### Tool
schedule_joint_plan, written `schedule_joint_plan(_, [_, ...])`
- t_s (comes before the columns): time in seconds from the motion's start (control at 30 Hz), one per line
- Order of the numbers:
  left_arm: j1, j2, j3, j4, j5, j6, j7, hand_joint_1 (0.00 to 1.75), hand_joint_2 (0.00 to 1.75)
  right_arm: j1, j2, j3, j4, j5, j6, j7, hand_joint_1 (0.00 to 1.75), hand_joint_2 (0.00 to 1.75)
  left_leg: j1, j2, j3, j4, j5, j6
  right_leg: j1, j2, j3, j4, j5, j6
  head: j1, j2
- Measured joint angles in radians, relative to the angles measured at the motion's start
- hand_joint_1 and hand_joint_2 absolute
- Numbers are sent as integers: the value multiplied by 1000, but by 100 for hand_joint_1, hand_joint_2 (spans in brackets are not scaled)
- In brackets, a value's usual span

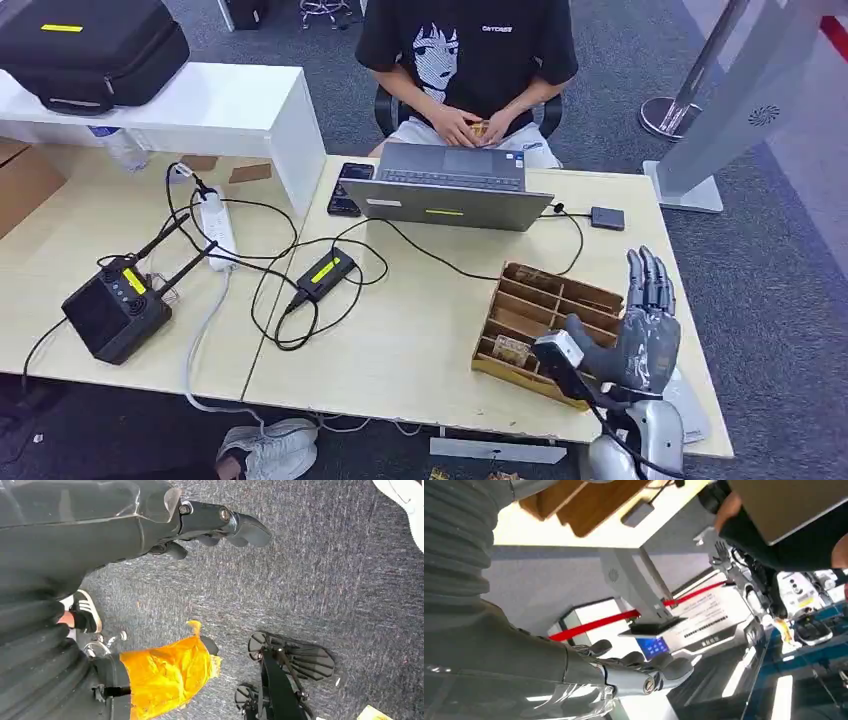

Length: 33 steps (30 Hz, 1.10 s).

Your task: Pass the card to the sensor for recognition and then transmit it.

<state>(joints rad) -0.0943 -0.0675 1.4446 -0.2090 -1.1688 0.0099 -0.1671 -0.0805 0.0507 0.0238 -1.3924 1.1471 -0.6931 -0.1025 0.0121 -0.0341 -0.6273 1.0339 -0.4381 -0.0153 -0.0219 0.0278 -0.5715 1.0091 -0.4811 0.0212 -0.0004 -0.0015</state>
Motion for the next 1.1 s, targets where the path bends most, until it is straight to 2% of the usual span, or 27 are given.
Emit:
schedule_joint_plan(0.2, [-3, 1, -4, 0, -28, -10, -1, 0, 175, -131, -19, 174, 129, 2, 94, 107, 0, 175, 0, 1, 0, 0, 0, 0, 0, 2, -1, 0, 0, 0, 0, 0])
schedule_joint_plan(0.4, [-5, 2, -14, 0, -44, -19, -1, 0, 175, -259, -21, 269, 301, -21, 108, 122, 0, 175, 0, 1, 0, 0, 1, -1, 0, 2, -1, 0, 1, 0, 0, 0])
schedule_joint_plan(0.8, [-5, 8, -27, 0, -50, -24, -4, 0, 175, -359, -30, 325, 479, -31, 106, 141, 0, 175, 0, 1, 0, 0, 1, -1, 0, 1, -2, 0, 1, 0, 0, 0])
schedule_joint_plan(1.1, [-5, 10, -27, 0, -47, -24, -4, 0, 175, -365, -54, 328, 516, -53, 79, 148, 0, 175, 0, 1, 0, 0, 1, -1, 0, 1, -2, 0, 1, 0, 0, 0])
